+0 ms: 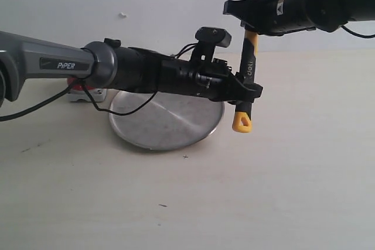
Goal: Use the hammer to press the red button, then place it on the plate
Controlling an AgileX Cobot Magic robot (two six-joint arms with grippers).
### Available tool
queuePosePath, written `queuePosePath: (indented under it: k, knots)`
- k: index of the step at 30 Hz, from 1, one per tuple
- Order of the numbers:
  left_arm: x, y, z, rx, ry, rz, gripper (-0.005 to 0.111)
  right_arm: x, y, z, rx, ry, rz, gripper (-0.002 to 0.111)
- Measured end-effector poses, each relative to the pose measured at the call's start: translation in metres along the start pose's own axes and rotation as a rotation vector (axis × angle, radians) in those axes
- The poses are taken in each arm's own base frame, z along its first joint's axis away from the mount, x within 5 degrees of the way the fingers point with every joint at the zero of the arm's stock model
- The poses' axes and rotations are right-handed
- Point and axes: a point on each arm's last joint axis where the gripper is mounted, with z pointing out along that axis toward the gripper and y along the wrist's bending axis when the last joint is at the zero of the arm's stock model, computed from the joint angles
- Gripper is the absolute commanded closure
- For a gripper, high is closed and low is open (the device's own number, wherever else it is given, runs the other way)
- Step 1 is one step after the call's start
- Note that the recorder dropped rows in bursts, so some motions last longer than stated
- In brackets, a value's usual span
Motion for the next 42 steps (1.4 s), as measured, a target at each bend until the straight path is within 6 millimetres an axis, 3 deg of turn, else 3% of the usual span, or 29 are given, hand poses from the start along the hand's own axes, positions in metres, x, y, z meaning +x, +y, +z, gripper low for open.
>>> queuePosePath:
  k: [4, 14, 19, 25, 30, 35, 42]
  knots:
    - [-0.004, 0.001, 0.0, -0.032, -0.005, 0.014, 0.107, -0.001, 0.0, -0.001, -0.001, -0.002, -0.005, 0.103]
    - [-0.01, 0.005, 0.0, -0.078, -0.014, 0.03, 0.107, -0.005, 0.001, -0.004, -0.009, -0.021, -0.039, 0.055]
    - [-0.01, 0.01, -0.002, -0.116, -0.012, 0.03, 0.107, -0.003, -0.001, -0.004, 0.011, 0.0, -0.057, 0.043]
    - [-0.021, 0.038, -0.014, -0.211, -0.038, 0.005, 0.107, -0.008, 0.0, -0.013, 0.022, -0.002, -0.102, 0.042]
    - [-0.035, 0.06, -0.038, -0.274, -0.086, -0.051, 0.107, -0.011, 0.0, -0.017, 0.025, -0.007, -0.116, 0.042]
    - [-0.061, 0.064, -0.072, -0.341, -0.139, -0.031, 0.107, -0.019, 0.001, -0.03, 0.036, -0.016, -0.17, 0.042]
    - [-0.067, 0.064, -0.13, -0.505, -0.11, 0.02, 0.107, -0.02, 0.002, -0.03, 0.032, -0.022, -0.191, 0.046]
